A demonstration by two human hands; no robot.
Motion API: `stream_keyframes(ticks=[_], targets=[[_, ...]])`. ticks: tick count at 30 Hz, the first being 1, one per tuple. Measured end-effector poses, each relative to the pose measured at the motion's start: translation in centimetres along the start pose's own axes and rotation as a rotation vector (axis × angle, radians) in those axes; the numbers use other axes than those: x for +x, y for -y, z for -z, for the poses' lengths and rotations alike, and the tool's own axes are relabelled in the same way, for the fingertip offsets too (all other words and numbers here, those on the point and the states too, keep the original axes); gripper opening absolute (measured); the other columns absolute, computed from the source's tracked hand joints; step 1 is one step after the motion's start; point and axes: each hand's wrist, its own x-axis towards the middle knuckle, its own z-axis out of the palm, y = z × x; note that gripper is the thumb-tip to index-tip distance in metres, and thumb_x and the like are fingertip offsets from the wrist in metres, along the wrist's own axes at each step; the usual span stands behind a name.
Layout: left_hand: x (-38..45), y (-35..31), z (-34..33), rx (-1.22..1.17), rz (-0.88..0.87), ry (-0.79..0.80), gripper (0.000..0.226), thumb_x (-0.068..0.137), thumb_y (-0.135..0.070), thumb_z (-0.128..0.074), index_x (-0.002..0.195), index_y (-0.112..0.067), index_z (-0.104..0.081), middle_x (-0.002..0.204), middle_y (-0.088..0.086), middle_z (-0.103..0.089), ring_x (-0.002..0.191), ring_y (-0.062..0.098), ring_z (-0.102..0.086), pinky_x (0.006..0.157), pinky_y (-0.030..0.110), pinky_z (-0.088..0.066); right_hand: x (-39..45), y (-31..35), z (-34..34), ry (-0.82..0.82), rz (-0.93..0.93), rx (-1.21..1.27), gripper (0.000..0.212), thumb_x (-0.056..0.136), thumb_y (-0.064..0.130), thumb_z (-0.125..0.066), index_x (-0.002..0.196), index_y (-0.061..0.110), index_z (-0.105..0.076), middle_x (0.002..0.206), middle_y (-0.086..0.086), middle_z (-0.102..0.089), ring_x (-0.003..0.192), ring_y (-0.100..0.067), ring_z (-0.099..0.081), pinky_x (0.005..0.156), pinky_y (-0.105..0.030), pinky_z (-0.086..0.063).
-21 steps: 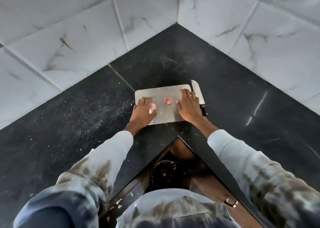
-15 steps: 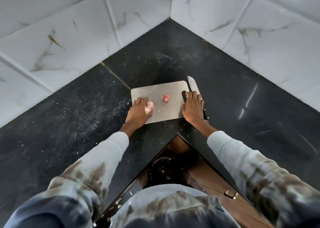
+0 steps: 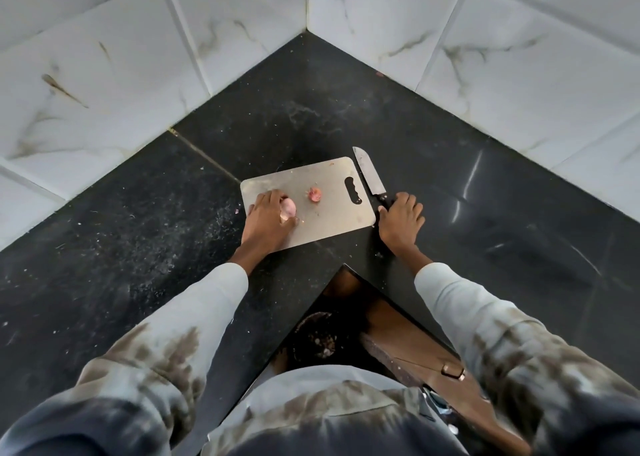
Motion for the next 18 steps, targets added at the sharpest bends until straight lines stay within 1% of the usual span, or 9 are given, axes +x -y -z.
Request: stream_keyframes(ticks=[2, 4, 7, 9, 12, 15, 17, 18], targets=[[0.2, -0.8, 0.1, -0.027, 0.034, -0.017, 0.056, 0.093, -0.039, -0.078, 0.139, -0.022, -0.051, 0.144, 0.007, -0.057, 0.132, 0.028, -0.055, 0.117, 0.05, -0.044, 0.6, 0.0, 0.0, 0.018, 0.019, -0.008, 0.039, 0.101, 0.034, -0.065, 0.132, 0.014, -0.052, 0.136, -0.009, -0.051, 0.129, -0.033, -0.045, 0.108, -0.052, -0.038], [0.4, -1.3, 0.0, -0.004, 0.04, -0.008, 0.057, 0.093, -0.038, -0.078, 0.14, -0.023, -0.05, 0.143, 0.008, -0.058, 0.13, 0.029, -0.056, 0.118, 0.049, -0.044, 1.1, 0.0, 0.2, 0.045, 0.019, 0.007, 0.033, 0.101, 0.029, -0.064, 0.129, 0.014, -0.053, 0.134, -0.009, -0.053, 0.128, -0.033, -0.047, 0.107, -0.051, -0.039], [0.6, -1.5, -0.3, -0.018, 0.071, -0.008, 0.059, 0.092, -0.037, -0.081, 0.141, -0.022, -0.05, 0.144, 0.007, -0.058, 0.131, 0.028, -0.057, 0.116, 0.048, -0.046, 1.3, 0.3, 0.0, 0.098, 0.011, 0.131, 0.03, 0.098, 0.02, -0.062, 0.124, 0.011, -0.05, 0.129, -0.01, -0.053, 0.123, -0.032, -0.051, 0.103, -0.05, -0.047], [0.6, -1.6, -0.6, -0.07, 0.094, -0.03, 0.059, 0.091, -0.035, -0.083, 0.139, -0.021, -0.051, 0.143, 0.005, -0.059, 0.129, 0.026, -0.059, 0.112, 0.045, -0.051, 1.3, 0.8, 0.1, 0.129, -0.013, 0.266, 0.028, 0.099, 0.018, -0.061, 0.119, 0.012, -0.044, 0.123, -0.01, -0.054, 0.115, -0.031, -0.058, 0.097, -0.05, -0.054], [0.3, -1.7, -0.9, -0.122, 0.1, -0.051, 0.058, 0.09, -0.032, -0.084, 0.138, -0.024, -0.052, 0.141, 0.001, -0.06, 0.12, 0.024, -0.064, 0.103, 0.04, -0.056, 0.9, 2.0, 0.5, 0.173, -0.025, 0.395, 0.029, 0.101, 0.017, -0.059, 0.118, 0.016, -0.035, 0.114, -0.01, -0.061, 0.097, -0.03, -0.068, 0.086, -0.05, -0.059], [0.1, -1.9, -1.2, -0.143, 0.085, -0.082, 0.056, 0.091, -0.029, -0.082, 0.14, -0.029, -0.054, 0.143, -0.001, -0.058, 0.116, 0.024, -0.067, 0.101, 0.038, -0.058, 0.3, 3.9, 1.2, 0.139, 0.082, 0.458, 0.029, 0.102, 0.014, -0.059, 0.118, 0.016, -0.035, 0.106, -0.004, -0.064, 0.09, -0.024, -0.068, 0.082, -0.044, -0.059], [-0.1, -2.0, -1.4, -0.145, 0.097, -0.107, 0.053, 0.092, -0.028, -0.081, 0.138, -0.03, -0.056, 0.143, -0.001, -0.057, 0.115, 0.025, -0.067, 0.101, 0.039, -0.058, -0.3, 5.4, 1.5, 0.18, 0.186, 0.48, 0.026, 0.104, 0.015, -0.058, 0.119, 0.018, -0.037, 0.111, 0.001, -0.062, 0.092, -0.016, -0.065, 0.078, -0.035, -0.058], [-0.1, -2.1, -1.5, -0.149, 0.097, -0.108, 0.052, 0.091, -0.028, -0.081, 0.137, -0.03, -0.056, 0.142, -0.001, -0.057, 0.114, 0.025, -0.067, 0.101, 0.04, -0.058, -0.7, 6.1, 1.5, 0.213, 0.227, 0.494, 0.025, 0.105, 0.016, -0.056, 0.12, 0.019, -0.037, 0.114, 0.002, -0.06, 0.093, -0.014, -0.065, 0.074, -0.032, -0.059]])
